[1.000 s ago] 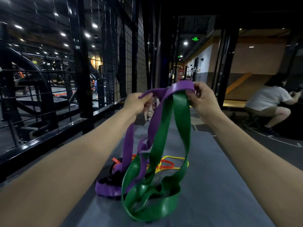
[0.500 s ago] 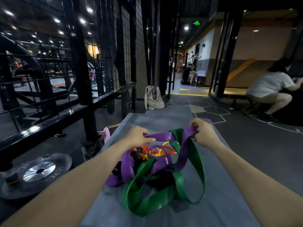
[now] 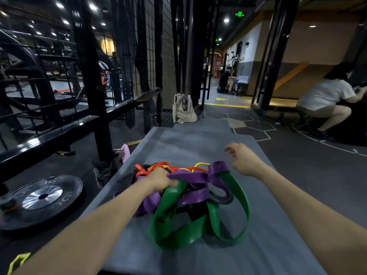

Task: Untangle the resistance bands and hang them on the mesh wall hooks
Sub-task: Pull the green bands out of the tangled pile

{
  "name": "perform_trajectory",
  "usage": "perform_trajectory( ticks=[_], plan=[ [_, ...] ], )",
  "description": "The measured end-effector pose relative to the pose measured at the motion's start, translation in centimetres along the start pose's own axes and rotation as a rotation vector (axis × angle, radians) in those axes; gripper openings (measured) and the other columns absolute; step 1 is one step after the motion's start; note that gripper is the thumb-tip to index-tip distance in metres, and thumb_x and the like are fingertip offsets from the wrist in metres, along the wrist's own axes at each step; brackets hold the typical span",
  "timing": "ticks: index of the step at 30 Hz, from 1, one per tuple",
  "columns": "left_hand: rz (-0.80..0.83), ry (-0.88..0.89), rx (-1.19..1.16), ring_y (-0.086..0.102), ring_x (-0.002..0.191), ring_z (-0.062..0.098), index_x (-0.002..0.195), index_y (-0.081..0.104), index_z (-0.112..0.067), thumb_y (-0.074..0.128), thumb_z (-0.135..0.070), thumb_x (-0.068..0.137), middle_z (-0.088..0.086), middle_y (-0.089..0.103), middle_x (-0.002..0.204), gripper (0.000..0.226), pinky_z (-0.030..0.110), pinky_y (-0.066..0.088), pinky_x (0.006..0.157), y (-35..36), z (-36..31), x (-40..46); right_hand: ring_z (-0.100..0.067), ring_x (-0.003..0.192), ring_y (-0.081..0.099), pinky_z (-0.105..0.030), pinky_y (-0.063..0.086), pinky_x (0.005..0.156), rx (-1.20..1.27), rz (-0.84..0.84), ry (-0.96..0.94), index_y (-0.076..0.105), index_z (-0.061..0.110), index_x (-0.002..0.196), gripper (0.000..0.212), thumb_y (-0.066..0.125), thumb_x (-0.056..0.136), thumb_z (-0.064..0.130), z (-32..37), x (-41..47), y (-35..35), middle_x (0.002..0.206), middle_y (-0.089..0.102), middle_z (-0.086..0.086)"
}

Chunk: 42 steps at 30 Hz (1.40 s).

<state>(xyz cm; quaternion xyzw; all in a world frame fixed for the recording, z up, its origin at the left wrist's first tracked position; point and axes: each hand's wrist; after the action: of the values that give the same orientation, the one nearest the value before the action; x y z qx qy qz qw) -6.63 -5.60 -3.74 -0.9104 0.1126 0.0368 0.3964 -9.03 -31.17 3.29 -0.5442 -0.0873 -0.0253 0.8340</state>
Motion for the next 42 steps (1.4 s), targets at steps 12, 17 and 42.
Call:
perform_trajectory(
  ticks=[12,17,42],
  plan=[
    [0.038,-0.056,-0.779,0.065,0.049,0.017,0.074,0.066,-0.006,0.054,-0.008,0.085,0.006,0.068,0.057,0.017,0.024,0.055,0.059,-7.0,-4.8,-3.0,-0.027,0.099,0.055,-0.033,0.042,0.078,-0.013,-0.126,-0.272,0.060,0.008,0.100,0.020,0.065,0.082,0.012,6.3,0.5,3.6,0.106,0.057,-0.009],
    [0.045,-0.058,-0.795,0.063,0.045,0.017,0.068,0.067,-0.006,0.053,-0.011,0.084,0.007,0.067,0.055,0.022,0.020,0.053,0.052,-9.5,-6.1,-2.9,-0.035,0.101,0.050,-0.039,0.042,0.080,-0.132,-0.353,-0.250,0.067,0.005,0.092,0.011,0.060,0.083,0.007,6.5,2.1,2.1,0.100,0.057,-0.015],
    [-0.038,0.043,-0.712,0.068,0.068,0.014,0.088,0.066,-0.011,0.055,-0.014,0.092,0.001,0.073,0.073,0.013,0.024,0.056,0.063,-10.9,-1.5,-1.6,-0.029,0.087,0.060,-0.038,0.048,0.071,0.185,-0.383,-0.213,0.075,0.017,0.085,0.017,0.074,0.076,0.031,9.8,2.9,2.3,0.087,0.067,-0.006]
  ],
)
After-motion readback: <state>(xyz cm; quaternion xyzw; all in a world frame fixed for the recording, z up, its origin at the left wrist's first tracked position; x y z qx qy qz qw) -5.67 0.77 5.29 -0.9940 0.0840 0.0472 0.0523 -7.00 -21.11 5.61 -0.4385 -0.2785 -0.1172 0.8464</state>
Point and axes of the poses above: each hand's wrist, its own x-axis towards the middle knuckle, its own y-axis out of the palm, z = x × y
